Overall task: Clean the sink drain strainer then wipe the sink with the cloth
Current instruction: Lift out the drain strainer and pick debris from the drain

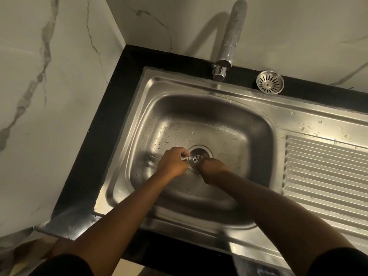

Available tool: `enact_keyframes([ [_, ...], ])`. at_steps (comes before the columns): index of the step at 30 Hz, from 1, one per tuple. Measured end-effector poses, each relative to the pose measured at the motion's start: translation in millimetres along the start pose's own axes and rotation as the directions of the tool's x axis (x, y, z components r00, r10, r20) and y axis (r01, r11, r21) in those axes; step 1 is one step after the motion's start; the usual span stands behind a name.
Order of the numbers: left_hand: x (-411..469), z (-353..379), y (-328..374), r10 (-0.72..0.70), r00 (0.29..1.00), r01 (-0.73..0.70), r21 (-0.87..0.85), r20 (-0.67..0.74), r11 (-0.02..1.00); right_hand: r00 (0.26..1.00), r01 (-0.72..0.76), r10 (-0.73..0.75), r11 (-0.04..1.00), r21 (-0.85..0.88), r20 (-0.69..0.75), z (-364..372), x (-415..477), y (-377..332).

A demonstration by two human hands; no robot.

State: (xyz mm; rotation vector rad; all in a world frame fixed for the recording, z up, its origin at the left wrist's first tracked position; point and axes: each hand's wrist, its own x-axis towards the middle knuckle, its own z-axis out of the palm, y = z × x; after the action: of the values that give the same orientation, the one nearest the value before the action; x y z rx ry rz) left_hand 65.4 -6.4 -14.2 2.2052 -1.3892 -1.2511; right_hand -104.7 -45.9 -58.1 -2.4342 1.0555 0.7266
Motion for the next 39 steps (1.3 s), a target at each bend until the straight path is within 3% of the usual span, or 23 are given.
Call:
enact_keyframes([
  [4, -5.6, -3.1, -2.3, -0.017, 1.0, 0.017, -0.004, -0.001, 1.0, 1.0, -0.024, 0.026, 0.991, 0.13, -0.015, 3.0, -0.3, 0.0],
  [8, -11.6, -9.0, -2.3, -0.01, 1.0, 0.01, -0.024, -0.025, 1.0, 0.972, -0.135, 0.21, 0.86, 0.493, -0.1, -3.0, -5.8, 2.0],
  [10, -16.3, -12.8, -1.2, -0.007, 0.999, 0.006, -0.044, -0.032, 0.999, 0.932, -0.135, 0.328, 0.706, 0.695, -0.152, -8.0, -12.4, 3.1],
  [13, -25.0, -18.9, 1.8, 0.014, 0.998, -0.019, -0.089, -0.054, 0.996, 0.876, -0.06, 0.469, 0.336, 0.94, -0.111, -14.6, -27.5, 0.6],
  [17, -41.1, -26.5, 9.6, 0.054, 0.993, -0.068, -0.141, -0.101, 0.988, 0.851, 0.054, 0.525, -0.098, 0.994, 0.006, -28.8, -54.5, -10.8],
  [20, -57.9, -35.4, 17.8, 0.108, 0.988, -0.127, -0.177, -0.111, 0.976, 0.854, 0.133, 0.52, -0.282, 0.95, 0.035, -46.9, -82.5, -23.0],
  [28, -101.4, -56.2, 41.0, 0.193, 0.972, -0.218, -0.207, -0.133, 0.954, 0.889, 0.268, 0.456, -0.451, 0.852, -0.038, -74.1, -150.4, -50.6],
  [32, -130.6, -56.3, 45.2, 0.189, 0.966, -0.23, -0.255, -0.178, 0.939, 0.906, 0.294, 0.412, -0.446, 0.845, -0.098, -74.9, -178.0, -60.6],
  [39, -197.1, -37.4, 35.9, 0.116, 0.955, -0.206, -0.327, -0.273, 0.922, 0.94, 0.245, 0.314, -0.349, 0.904, -0.134, -61.8, -224.1, -77.9],
])
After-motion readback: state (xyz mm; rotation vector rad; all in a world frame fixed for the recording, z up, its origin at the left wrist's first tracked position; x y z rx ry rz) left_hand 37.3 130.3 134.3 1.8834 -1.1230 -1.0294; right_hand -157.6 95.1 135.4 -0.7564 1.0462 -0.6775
